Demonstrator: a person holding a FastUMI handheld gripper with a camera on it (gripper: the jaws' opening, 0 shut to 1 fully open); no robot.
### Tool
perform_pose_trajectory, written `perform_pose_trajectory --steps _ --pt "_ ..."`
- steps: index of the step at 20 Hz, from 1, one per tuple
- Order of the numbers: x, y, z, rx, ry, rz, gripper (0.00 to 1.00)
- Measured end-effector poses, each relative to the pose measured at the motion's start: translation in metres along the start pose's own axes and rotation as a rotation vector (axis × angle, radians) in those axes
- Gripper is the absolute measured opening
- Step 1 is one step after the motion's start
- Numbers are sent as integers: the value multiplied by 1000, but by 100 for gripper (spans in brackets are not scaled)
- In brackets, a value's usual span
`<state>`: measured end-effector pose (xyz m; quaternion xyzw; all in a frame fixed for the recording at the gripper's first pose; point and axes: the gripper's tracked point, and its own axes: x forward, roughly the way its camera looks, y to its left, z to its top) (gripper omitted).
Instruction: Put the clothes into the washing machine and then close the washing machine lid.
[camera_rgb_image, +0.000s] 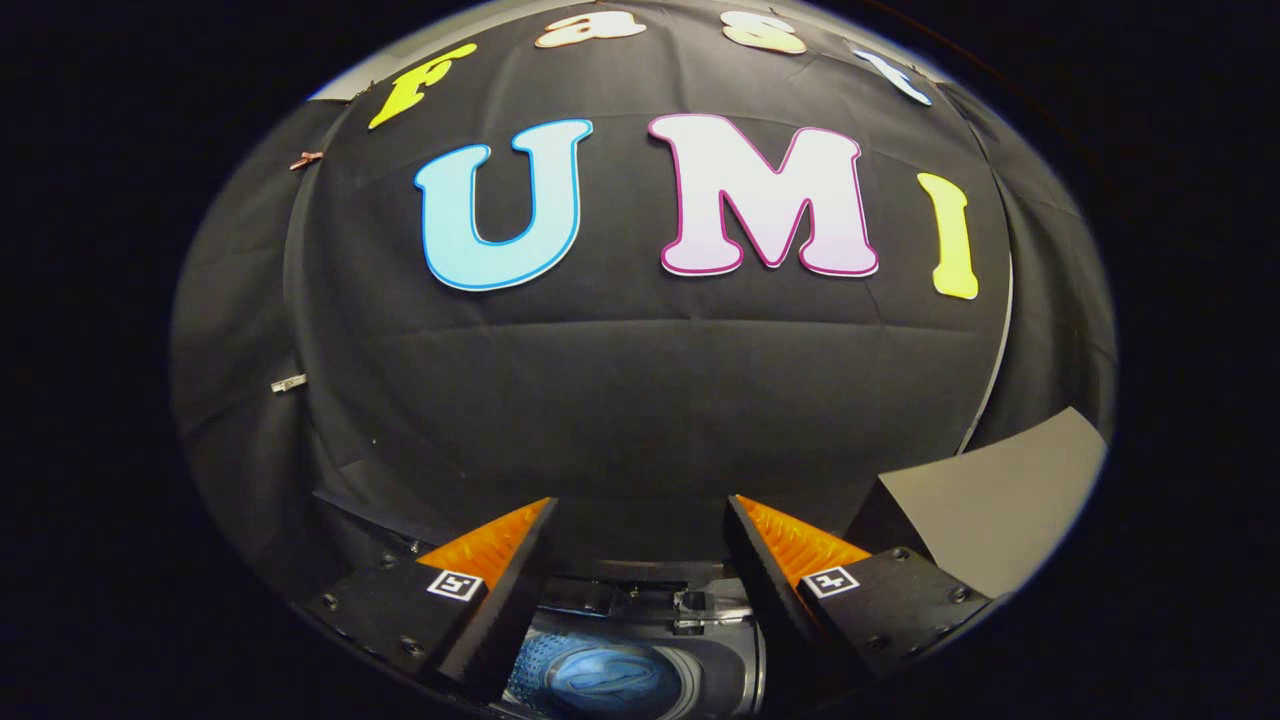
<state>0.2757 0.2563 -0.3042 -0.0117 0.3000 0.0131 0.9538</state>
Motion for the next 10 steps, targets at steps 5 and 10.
perform_pose_trajectory --steps 5,10 --pt "-31 1 -19 13 35 -54 100" --pt "-54 1 -43 23 140 -43 99"
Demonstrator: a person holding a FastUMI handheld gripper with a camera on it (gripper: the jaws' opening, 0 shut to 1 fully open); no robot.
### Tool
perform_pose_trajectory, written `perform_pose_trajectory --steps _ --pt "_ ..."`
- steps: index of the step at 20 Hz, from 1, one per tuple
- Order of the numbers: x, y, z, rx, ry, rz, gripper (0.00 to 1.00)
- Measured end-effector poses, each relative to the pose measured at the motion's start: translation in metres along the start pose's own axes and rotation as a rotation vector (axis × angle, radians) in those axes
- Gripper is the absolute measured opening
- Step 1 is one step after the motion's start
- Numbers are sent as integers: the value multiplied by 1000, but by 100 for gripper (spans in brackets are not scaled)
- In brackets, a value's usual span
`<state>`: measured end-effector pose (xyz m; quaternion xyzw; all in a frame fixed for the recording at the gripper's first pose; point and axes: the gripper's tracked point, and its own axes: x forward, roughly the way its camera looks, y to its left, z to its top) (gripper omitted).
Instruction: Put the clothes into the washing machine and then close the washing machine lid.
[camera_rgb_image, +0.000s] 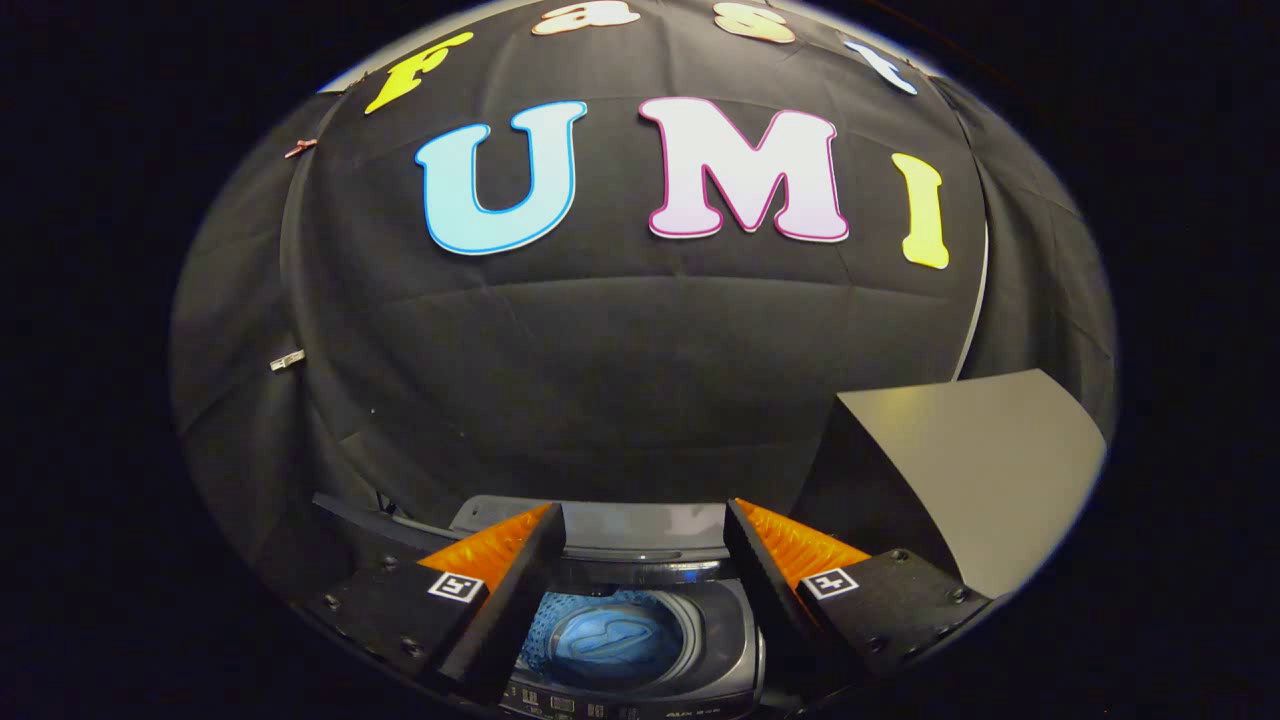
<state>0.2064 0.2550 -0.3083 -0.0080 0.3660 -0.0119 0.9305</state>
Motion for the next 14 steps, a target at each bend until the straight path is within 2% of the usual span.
perform_pose_trajectory --steps 2,6,14 --pt "-6 4 -9 3 22 27 99" --pt "-22 0 -5 -6 8 23 98" --pt "-72 -2 33 2 -118 66 98"
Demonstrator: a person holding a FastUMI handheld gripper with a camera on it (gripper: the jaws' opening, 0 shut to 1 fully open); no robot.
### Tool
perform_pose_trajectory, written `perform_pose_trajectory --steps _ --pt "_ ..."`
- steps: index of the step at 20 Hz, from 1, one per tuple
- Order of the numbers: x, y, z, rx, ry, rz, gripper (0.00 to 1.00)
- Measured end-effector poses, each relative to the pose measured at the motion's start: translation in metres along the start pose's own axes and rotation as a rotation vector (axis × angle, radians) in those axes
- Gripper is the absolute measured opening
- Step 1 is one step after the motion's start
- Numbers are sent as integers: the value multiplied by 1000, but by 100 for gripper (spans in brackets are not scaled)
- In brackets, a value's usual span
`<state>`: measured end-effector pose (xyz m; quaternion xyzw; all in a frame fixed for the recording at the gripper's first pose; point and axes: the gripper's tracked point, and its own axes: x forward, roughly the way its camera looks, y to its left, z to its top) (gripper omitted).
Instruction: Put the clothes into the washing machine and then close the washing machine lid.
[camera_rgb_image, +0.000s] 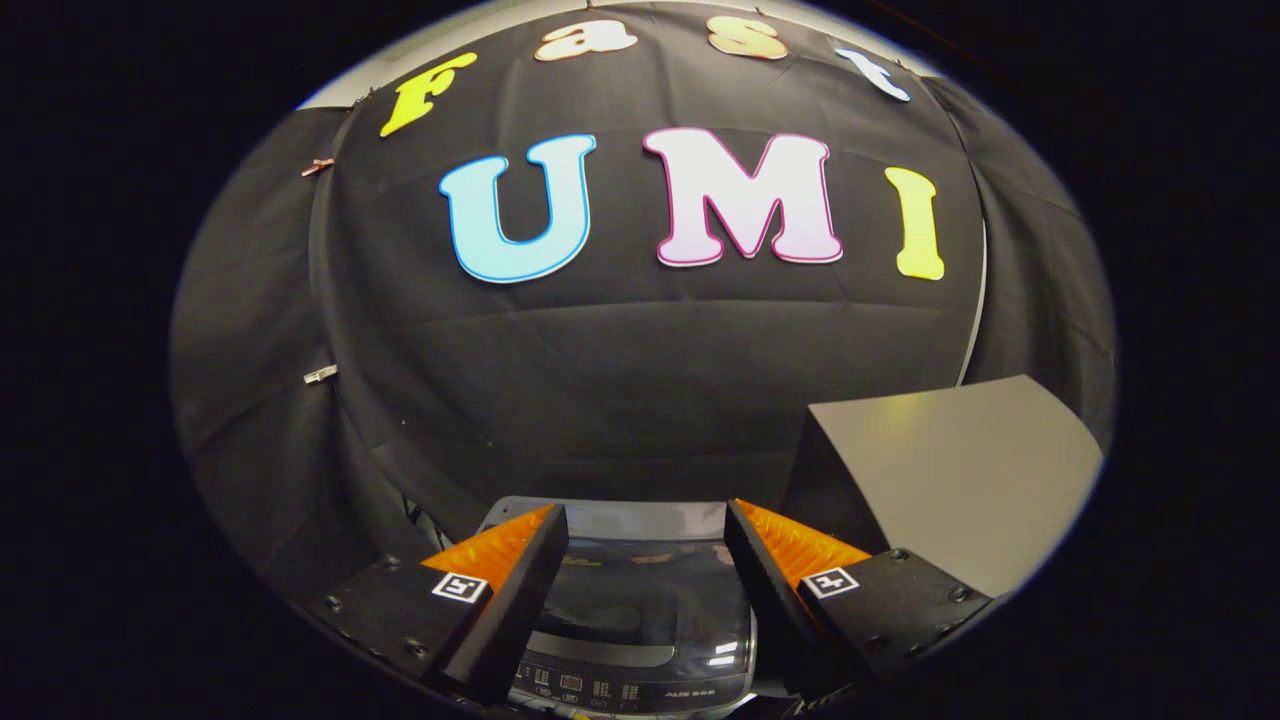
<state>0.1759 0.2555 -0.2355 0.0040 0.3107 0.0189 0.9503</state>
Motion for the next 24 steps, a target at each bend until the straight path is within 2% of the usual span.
perform_pose_trajectory --steps 7,14,24 --pt "-66 -7 55 -38 -189 42 98" --pt "-152 -39 103 -94 -361 44 98" --pt "-277 -109 130 -126 -575 62 97"
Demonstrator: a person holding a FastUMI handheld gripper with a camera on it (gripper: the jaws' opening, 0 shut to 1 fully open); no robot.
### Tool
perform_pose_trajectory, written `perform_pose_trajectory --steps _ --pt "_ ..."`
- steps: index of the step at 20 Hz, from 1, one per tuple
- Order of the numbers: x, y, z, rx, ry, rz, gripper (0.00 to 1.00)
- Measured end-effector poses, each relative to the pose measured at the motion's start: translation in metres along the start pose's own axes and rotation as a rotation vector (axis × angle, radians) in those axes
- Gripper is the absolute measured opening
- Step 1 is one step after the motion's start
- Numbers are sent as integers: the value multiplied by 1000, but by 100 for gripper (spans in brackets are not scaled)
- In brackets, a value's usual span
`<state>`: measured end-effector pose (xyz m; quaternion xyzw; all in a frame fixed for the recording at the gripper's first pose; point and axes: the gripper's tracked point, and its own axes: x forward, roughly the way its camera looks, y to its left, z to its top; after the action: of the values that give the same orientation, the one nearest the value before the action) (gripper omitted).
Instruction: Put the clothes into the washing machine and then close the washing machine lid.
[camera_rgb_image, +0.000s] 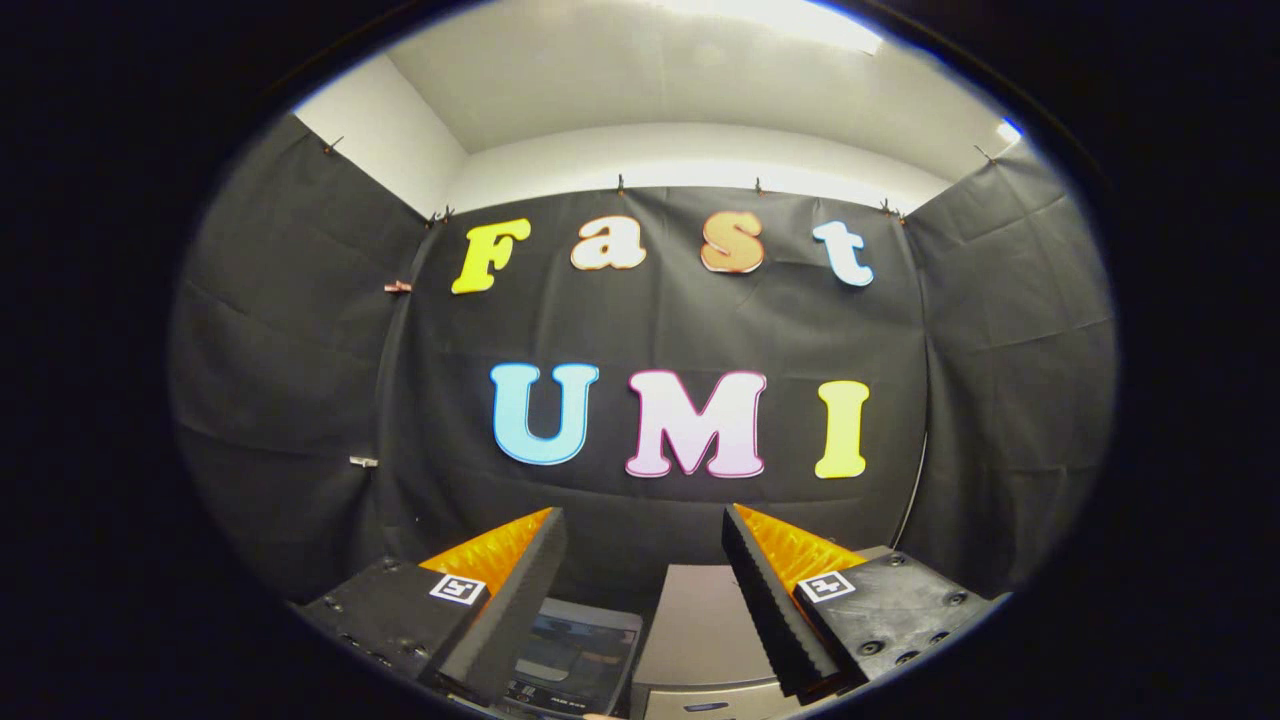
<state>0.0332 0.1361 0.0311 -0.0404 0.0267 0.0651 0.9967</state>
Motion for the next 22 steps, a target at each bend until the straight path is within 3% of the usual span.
perform_pose_trajectory --steps 10,22 --pt "-57 -51 25 -24 -85 -46 97" --pt "-65 -69 21 -36 -74 -69 97"
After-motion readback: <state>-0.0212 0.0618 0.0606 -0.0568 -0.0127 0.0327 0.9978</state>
